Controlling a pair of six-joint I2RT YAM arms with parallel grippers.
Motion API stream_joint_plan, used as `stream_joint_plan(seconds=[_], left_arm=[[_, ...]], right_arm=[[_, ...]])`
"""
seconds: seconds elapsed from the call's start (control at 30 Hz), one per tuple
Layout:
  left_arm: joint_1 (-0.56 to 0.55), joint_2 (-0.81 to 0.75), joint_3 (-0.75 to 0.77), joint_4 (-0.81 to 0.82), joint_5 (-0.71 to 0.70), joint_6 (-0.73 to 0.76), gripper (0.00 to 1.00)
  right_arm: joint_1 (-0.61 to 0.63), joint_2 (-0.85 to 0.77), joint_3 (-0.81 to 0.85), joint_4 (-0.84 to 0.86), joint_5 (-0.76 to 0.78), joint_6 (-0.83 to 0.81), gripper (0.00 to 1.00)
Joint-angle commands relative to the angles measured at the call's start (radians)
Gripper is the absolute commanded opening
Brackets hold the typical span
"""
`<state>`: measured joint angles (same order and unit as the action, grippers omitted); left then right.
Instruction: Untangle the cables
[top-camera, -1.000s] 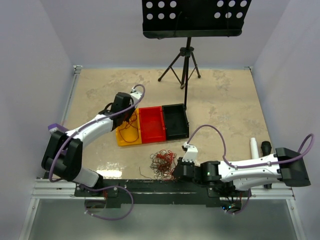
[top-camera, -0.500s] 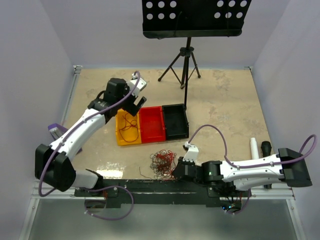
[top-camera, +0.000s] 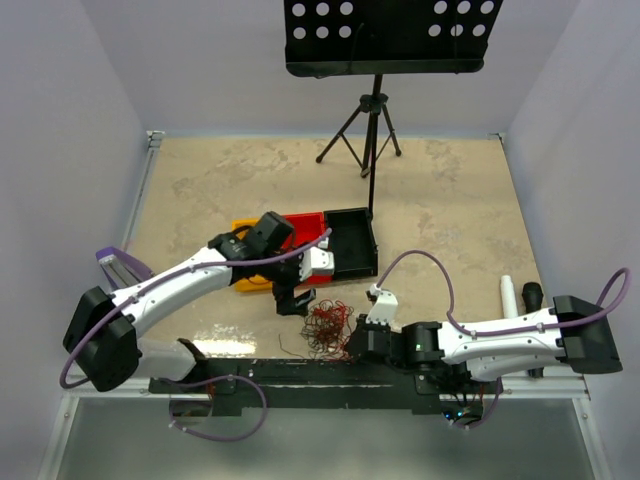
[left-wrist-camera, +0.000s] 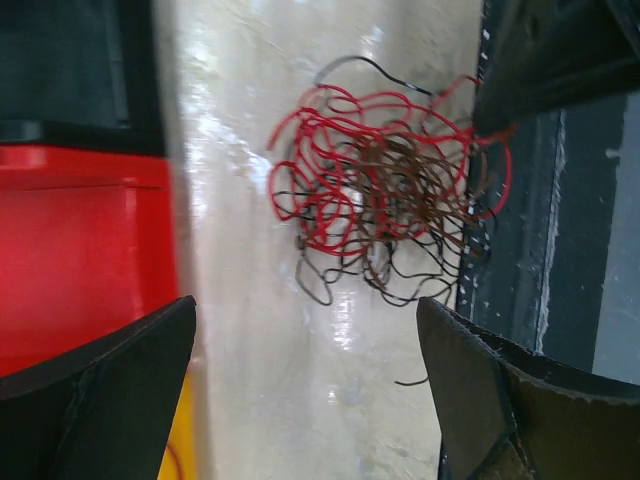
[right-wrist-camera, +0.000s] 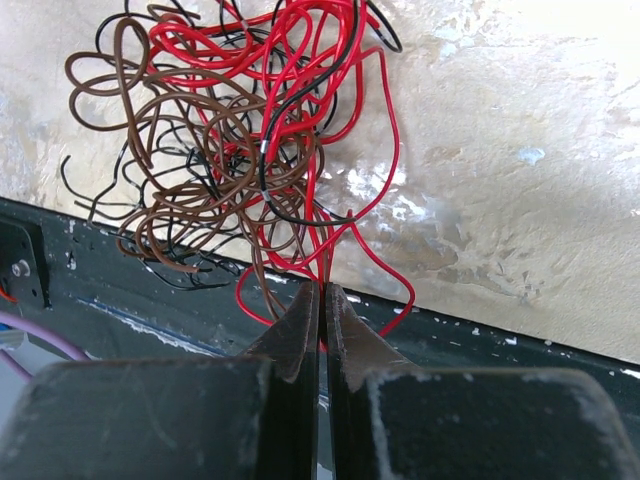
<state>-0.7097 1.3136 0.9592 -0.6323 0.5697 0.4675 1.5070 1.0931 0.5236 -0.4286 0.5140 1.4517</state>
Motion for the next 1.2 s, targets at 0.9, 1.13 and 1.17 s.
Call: stream_joint_plan(seconds=[0.9, 1.13, 1.17], left_arm=[[-0.077, 0.213, 0.029, 0.092, 0.003, 0.077, 0.0], [-0.054, 0.106, 0.101, -0.045, -0.089, 0.1, 0.0], [-0.05, 0.084, 0.117, -0.072, -0.103, 0.108, 0.0]], right_arm=[[0.004, -0.012, 0.058, -0.076, 0.047, 0.067, 0.0], [0.005, -0.067, 0.087, -0.139, 0.061, 0.071, 0.0], [0.004, -0.068, 0.092, -0.15, 0.066, 0.076, 0.0]])
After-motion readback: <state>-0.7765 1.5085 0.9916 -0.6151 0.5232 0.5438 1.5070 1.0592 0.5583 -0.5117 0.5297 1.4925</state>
